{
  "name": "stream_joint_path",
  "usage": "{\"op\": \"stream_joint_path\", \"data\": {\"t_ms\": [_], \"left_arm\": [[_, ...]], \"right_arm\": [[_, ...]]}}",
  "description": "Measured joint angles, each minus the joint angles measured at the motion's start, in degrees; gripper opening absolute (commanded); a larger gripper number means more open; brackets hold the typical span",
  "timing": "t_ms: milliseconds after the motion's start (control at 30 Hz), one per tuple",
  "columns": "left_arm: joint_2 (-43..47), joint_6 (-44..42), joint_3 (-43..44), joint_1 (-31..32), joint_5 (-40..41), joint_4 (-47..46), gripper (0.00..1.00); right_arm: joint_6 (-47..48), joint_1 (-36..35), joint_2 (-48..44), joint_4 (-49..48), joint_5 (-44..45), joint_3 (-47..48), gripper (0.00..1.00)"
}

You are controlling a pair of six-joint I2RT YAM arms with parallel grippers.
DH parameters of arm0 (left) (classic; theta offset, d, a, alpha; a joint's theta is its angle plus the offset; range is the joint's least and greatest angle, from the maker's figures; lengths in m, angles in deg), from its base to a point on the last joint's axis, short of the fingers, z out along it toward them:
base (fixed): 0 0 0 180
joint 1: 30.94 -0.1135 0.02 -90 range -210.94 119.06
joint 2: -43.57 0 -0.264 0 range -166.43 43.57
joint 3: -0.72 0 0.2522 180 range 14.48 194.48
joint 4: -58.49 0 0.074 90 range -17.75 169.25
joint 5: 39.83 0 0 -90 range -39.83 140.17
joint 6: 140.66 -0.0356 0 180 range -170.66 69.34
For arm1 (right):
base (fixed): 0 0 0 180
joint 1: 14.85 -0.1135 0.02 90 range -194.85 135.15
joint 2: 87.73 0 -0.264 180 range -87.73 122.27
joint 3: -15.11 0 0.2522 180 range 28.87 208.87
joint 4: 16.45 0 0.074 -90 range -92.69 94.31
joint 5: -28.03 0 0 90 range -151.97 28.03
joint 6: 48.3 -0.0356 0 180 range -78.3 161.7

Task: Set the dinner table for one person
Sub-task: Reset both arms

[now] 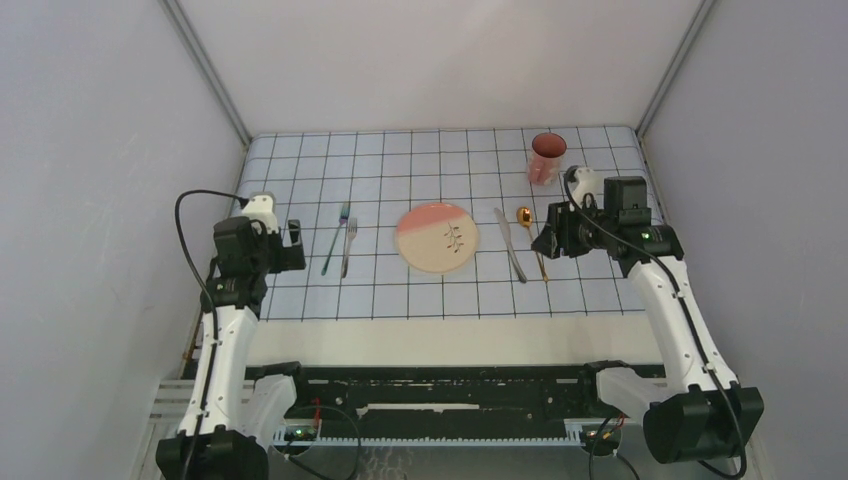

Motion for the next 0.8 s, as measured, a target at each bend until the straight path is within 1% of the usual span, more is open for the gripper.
{"op": "stream_joint_path", "data": {"t_ms": [300,567,700,767,800], "left_arm": [[-0.6,0.0,0.0,0.0,-0.9,0.7,1.0],[-0.6,0.0,0.0,0.0,-1.2,0.8,1.0],[-0.6,0.0,0.0,0.0,-1.5,0.9,1.0],[-0.6,0.0,0.0,0.0,-1.5,0.9,1.0],[-0.6,0.0,0.0,0.0,-1.6,1.0,1.0]], "right_arm": [[-0.4,-7.7,0.6,-1.3,4.4,0.0,0.6],[-0.4,-9.7,0.7,-1.3,7.4,0.0,0.59],[-0.3,-10.0,0.7,-1.4,8.4,0.0,0.54],[-0.2,-10.1,0.7,-1.4,8.5,0.0,0.55],[-0.2,-10.3,0.7,-1.4,8.5,0.0,0.57]]}}
